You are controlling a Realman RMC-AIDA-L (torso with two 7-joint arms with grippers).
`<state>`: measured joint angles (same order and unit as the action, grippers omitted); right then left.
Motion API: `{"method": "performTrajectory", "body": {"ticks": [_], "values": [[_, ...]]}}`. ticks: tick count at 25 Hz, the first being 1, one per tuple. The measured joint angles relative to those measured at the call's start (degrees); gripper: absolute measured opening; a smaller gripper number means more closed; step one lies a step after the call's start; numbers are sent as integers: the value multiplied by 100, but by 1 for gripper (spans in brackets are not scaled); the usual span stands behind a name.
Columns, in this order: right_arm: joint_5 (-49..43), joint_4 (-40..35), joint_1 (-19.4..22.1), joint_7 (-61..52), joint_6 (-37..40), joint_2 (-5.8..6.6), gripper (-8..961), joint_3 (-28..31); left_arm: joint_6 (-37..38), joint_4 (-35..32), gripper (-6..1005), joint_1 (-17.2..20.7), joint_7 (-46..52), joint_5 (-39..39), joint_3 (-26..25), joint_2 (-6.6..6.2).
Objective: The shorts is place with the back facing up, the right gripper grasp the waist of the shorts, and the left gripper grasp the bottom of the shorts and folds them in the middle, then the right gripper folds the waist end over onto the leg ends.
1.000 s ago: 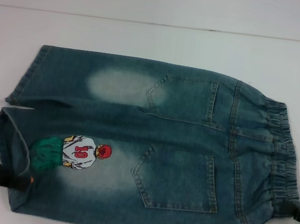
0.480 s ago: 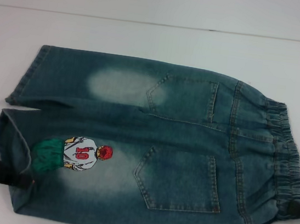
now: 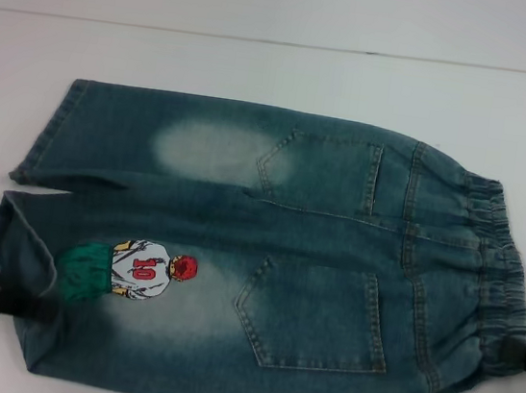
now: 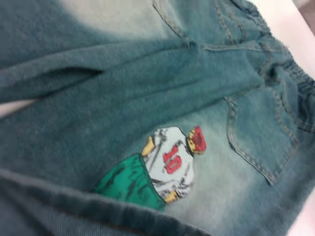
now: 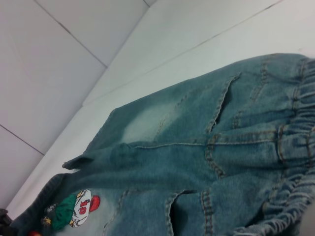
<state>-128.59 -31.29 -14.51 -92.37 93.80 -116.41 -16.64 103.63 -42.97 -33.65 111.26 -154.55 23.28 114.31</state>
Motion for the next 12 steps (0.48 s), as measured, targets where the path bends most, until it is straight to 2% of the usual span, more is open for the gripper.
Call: {"method": "performTrajectory", "body": {"ticks": [12], "values": [[47, -62, -24, -60, -26, 127, 49, 177, -573, -3, 3, 118, -54, 159, -629, -26]]}}
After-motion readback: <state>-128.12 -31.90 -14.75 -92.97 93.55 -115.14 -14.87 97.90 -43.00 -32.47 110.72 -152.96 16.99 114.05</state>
